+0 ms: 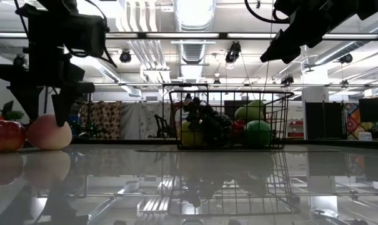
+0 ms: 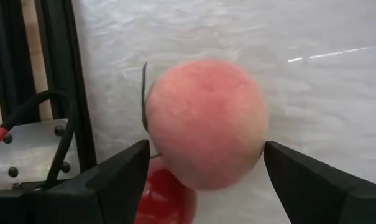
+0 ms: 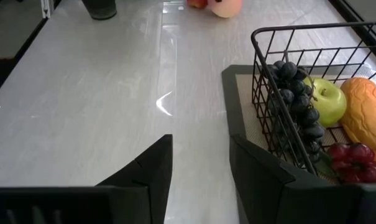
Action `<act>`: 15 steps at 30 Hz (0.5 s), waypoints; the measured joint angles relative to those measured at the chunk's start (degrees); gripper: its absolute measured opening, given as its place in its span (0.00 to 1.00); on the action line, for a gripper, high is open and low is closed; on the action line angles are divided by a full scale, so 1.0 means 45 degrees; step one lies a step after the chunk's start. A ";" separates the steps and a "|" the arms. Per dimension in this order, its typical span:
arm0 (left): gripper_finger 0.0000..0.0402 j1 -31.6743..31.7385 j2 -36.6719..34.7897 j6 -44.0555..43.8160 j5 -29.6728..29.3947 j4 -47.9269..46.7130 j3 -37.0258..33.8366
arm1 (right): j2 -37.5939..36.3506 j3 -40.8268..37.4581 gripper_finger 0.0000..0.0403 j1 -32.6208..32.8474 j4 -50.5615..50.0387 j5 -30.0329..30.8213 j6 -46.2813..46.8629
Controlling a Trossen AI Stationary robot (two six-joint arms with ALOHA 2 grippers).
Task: Build produce basket
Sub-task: Put the pink peach into the black wire basket
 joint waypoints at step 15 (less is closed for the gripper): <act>0.70 0.0000 0.0005 0.0304 -0.0532 0.1075 -0.0572 | 0.0000 -0.0005 0.36 0.0000 0.0010 0.0005 -0.0257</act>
